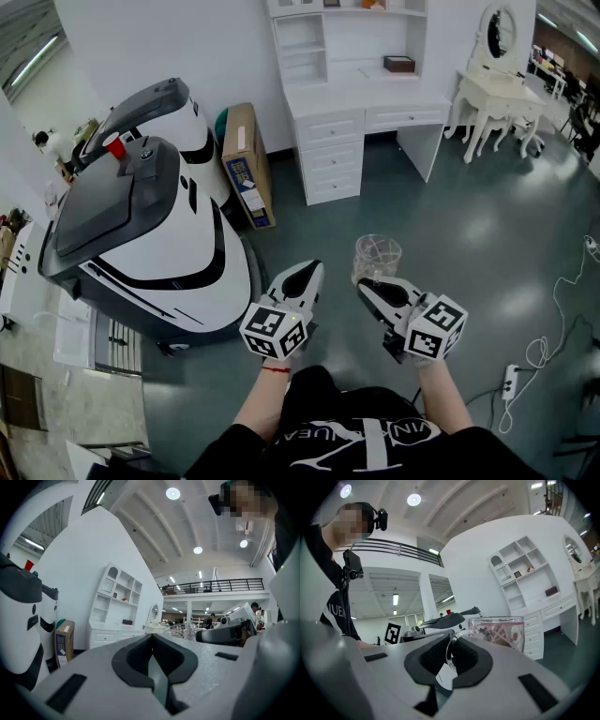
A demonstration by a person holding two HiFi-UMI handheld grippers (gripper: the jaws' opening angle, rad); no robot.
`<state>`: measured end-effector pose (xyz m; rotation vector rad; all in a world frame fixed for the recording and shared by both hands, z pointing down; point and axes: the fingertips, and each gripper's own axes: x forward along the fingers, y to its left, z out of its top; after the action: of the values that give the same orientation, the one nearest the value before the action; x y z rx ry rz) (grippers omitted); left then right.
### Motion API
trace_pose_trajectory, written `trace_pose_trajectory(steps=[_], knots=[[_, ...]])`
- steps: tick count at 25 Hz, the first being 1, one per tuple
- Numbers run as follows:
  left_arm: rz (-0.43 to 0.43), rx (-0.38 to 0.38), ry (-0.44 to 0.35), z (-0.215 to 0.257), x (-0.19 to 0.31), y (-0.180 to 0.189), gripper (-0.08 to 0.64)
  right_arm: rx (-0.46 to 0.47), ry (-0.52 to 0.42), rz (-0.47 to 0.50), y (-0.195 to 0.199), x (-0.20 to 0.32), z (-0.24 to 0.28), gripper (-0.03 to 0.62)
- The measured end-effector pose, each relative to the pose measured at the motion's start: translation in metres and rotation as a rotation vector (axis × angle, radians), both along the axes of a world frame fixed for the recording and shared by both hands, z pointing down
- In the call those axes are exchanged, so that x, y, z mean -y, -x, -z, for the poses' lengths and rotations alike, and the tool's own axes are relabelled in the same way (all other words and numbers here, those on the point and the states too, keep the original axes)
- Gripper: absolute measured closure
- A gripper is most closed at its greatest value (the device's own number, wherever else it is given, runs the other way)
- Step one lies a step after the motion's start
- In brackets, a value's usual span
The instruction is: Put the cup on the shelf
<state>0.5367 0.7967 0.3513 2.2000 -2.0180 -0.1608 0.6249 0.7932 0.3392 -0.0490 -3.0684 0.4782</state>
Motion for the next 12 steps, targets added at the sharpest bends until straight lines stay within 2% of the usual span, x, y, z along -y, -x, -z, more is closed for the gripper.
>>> trace_pose_trajectory(steps=[5, 12], knots=[[0.003, 0.018, -0.003, -0.002, 0.036, 0.020, 0.552, -0.009, -0.025, -0.017, 0.027, 0.032, -0.007, 0.578], [-0.051, 0.003, 0.008, -0.015, 0.104, 0.055, 0.552, -0.025, -0.054, -0.065, 0.075, 0.095, -0.011, 0.578]])
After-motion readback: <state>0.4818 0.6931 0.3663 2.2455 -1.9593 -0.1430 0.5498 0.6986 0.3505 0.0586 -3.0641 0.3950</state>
